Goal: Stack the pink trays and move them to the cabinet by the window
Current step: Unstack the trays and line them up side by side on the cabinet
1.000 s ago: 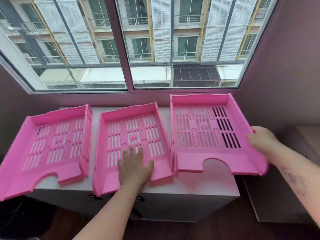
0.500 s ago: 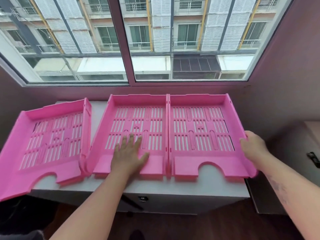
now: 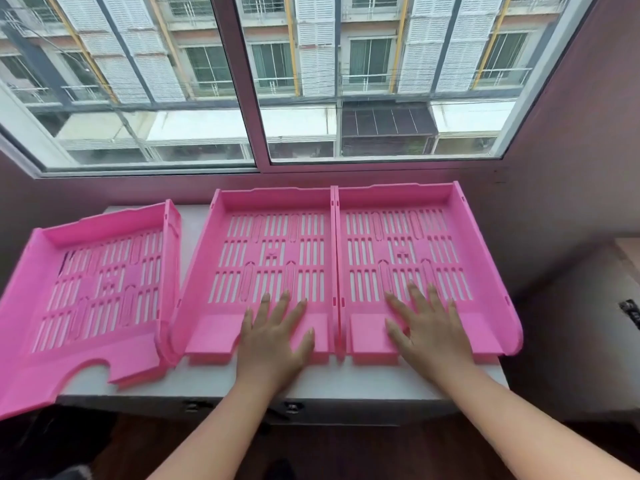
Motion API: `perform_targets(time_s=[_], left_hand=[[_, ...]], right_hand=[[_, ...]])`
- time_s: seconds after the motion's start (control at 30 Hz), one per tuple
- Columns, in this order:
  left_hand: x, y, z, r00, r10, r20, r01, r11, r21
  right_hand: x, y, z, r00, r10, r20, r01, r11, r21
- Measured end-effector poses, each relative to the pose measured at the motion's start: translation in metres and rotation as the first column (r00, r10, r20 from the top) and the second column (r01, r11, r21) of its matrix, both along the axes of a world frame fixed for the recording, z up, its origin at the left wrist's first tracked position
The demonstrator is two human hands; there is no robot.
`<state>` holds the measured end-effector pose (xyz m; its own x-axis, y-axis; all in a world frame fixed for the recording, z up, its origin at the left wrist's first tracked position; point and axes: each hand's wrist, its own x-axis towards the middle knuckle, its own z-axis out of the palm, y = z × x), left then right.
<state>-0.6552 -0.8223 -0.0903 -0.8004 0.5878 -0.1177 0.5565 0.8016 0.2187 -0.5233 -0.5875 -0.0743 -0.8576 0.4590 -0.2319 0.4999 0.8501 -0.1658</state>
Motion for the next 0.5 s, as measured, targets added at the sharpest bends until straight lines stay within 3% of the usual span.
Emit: perform_targets(time_s=[0.17,0.43,0.5], left_hand=[[-0.025,-0.002,0.000,0.999,0.030,-0.011,-0.030,0.998,0.059],[-0.042,0.013,-0.001,0.989,-0.127,0.079,0.128,0.992,-0.001],[-0.050,0.022,0.008,0.982,-0.179,0.065,0.176,0.983,0.054]], right_hand=[[-0.028,-0.002,0.007,1.000,0.006,0.009,-0.006,1.000,-0.015],[-0.027,0.003,0.011,0.991,-0.091,0.100,0.101,0.990,-0.096],[-0.039,0.007,0.021,0.983,-0.161,0.087,0.171,0.976,-0.133]])
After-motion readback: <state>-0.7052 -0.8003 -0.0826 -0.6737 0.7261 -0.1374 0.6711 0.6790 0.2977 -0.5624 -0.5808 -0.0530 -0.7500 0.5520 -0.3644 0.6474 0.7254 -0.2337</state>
